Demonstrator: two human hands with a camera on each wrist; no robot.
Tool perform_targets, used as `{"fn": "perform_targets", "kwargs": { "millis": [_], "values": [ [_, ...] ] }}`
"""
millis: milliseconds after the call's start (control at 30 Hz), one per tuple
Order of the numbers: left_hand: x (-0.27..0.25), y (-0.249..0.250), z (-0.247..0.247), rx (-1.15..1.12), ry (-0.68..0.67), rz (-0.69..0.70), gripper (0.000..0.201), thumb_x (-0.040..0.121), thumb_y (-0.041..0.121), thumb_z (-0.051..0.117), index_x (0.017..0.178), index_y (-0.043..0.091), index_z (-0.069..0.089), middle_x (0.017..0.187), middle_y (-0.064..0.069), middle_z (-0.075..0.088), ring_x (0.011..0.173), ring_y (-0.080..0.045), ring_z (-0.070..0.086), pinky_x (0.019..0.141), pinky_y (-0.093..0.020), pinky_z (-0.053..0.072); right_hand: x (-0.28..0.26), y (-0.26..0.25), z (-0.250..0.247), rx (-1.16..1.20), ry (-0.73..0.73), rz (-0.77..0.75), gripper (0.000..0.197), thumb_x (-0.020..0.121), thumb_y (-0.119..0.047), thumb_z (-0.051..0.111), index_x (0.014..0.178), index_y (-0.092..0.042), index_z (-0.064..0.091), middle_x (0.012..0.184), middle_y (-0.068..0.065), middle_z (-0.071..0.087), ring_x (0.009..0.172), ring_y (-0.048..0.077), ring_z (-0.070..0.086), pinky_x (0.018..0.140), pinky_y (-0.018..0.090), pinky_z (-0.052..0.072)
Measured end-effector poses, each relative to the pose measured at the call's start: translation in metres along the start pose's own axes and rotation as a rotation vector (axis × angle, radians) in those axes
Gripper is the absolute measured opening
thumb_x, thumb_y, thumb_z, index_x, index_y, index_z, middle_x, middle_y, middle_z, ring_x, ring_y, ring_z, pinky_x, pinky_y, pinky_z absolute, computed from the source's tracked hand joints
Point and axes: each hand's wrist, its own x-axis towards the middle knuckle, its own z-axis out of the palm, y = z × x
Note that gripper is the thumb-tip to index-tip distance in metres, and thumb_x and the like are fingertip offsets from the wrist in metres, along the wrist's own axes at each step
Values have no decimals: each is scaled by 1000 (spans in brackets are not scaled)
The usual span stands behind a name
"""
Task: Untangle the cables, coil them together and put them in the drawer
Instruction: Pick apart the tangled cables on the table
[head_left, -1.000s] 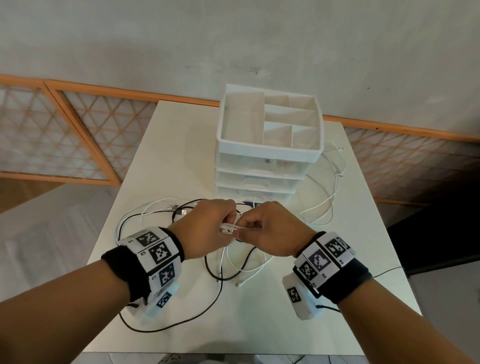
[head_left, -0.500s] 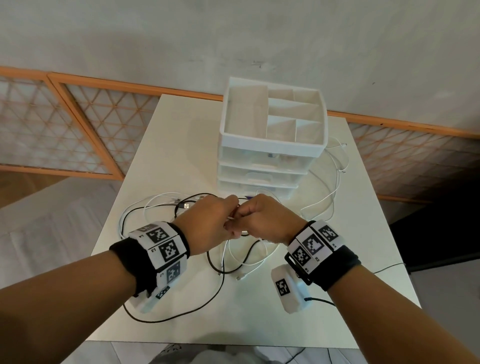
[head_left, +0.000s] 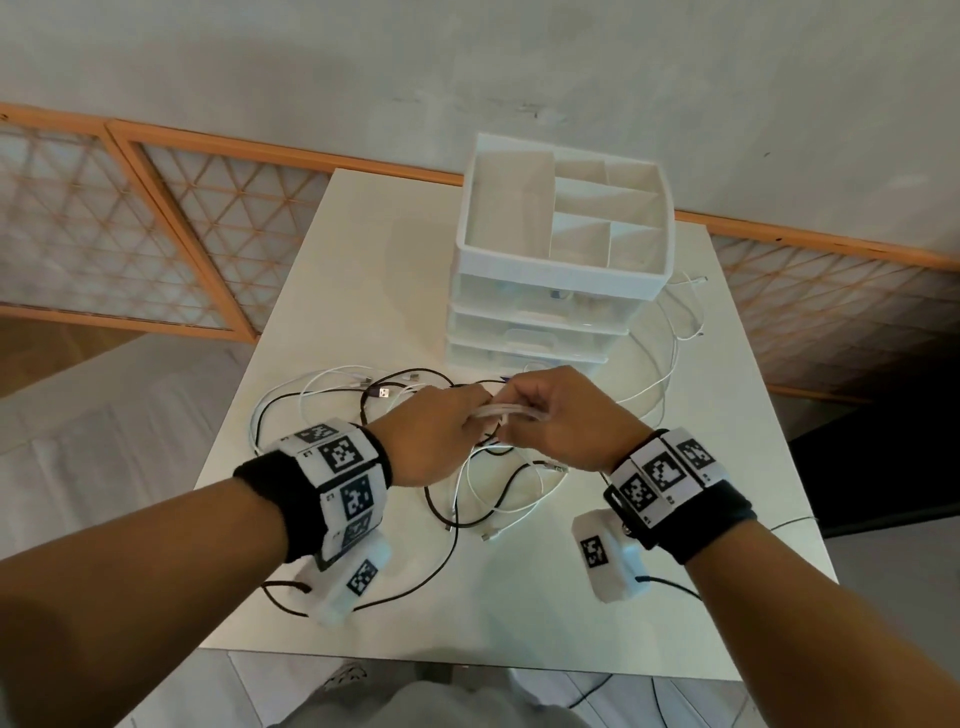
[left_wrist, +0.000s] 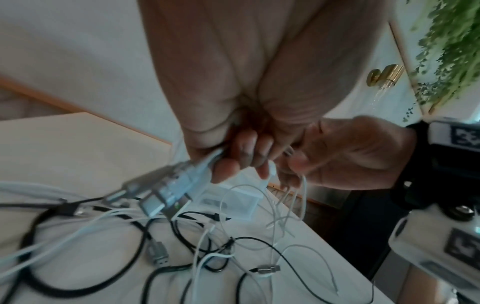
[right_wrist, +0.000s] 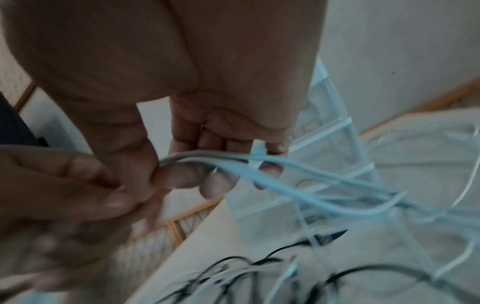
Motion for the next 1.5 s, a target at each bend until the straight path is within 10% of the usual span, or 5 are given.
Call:
{"fn": "perform_targets", "kwargs": {
  "millis": [167,367,633,1033,1500],
  "values": [
    [-14,-28,-14,-97,-67,-89,37,105,35,37,84,17,61,58,10,46,51,-1,43,57,-18,33,-12,54,-54,-543,221,351,9,83,-33,75,77,-37,69,103,-8,69,107,24,61,100,45,47],
    [-17,-50,0,25,136,-195,33,103,28,39,73,30,51,74,3,63,75,-22,58,75,-31,48,-26,88,-18,-541,728,320,31,82,-23,75,113,-22,70,125,11,54,99,37,61,82,44,52],
    [-9,-29,-12,-78,200,-227,25,97,27,54,73,22,54,65,7,53,60,-10,48,51,-17,32,2,47,95,-562,-149,182,71,94,-18,52,146,-55,23,127,-2,58,115,23,58,95,43,51],
    [8,-25,-44,-432,459,-383,27,94,22,49,79,18,71,70,2,66,62,-18,54,53,-27,36,-15,-20,-60,-136,851,-74,22,91,-3,64,96,-20,77,91,-5,76,60,-13,59,62,-1,39],
    [39,28,-15,-663,65,-155,26,105,31,40,108,19,63,71,-3,55,42,-9,36,39,-22,31,-19,-36,-95,168,878,-107,19,95,-13,65,88,-30,70,83,-5,75,52,16,67,48,17,44]
  ]
}}
